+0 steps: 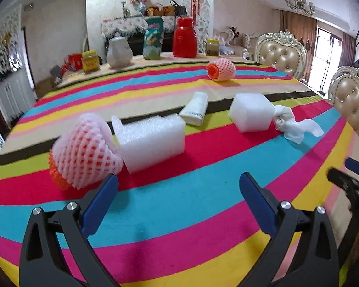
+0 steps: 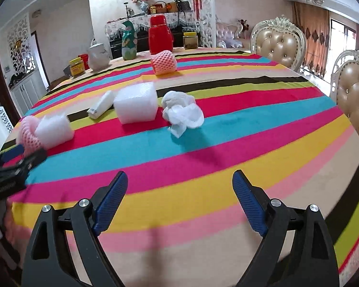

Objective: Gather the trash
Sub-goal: 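Grasp the white wet wipe with the right tool while the left tool grasps the white foam sleeve, then carry the wet wipe and foam sleeve toward the pink bin, then open both tools over the pink bin to drop wet wipe and foam sleeve, then move both open tools back over the table, then grasp the white foam block with the right tool while the left tool grasps a pink foam net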

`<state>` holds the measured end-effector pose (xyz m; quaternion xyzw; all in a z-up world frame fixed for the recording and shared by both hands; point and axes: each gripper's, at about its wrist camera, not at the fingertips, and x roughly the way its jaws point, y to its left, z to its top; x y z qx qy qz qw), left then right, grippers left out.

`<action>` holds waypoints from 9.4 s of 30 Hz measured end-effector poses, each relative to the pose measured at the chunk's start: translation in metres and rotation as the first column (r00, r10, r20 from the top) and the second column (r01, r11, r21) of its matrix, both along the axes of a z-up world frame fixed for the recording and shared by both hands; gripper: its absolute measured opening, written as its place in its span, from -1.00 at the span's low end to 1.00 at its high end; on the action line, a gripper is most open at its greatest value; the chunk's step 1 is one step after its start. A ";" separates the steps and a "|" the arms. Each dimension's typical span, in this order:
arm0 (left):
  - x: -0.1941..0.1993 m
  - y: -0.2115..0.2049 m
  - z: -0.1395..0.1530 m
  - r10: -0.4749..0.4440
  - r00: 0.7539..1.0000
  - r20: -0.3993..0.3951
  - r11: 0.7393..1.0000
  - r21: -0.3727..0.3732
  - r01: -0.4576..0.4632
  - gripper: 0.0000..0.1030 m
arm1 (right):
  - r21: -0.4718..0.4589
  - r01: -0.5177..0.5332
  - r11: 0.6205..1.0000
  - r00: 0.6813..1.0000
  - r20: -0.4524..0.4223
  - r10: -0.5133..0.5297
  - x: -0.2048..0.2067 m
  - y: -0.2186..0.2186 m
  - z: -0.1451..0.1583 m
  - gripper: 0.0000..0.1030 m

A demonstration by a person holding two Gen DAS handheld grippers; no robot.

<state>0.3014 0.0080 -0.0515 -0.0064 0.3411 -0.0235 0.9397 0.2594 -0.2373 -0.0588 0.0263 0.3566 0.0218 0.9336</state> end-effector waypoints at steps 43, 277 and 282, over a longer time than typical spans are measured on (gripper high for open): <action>0.020 0.036 -0.020 0.041 0.988 -0.150 0.986 -0.152 -0.064 0.63 | -0.054 -0.027 0.998 0.997 -0.074 0.023 0.092 0.034 -0.013 -0.46; 0.057 0.114 -0.007 -0.050 0.998 -0.030 0.998 -0.048 0.049 -0.36 | 0.017 -0.101 0.995 0.994 -0.028 0.101 0.062 0.069 0.002 0.65; 0.044 0.116 -0.001 -0.079 0.997 0.025 0.989 -0.127 0.082 -0.42 | 0.011 -0.065 0.998 0.996 -0.060 0.066 0.105 0.076 -0.007 0.63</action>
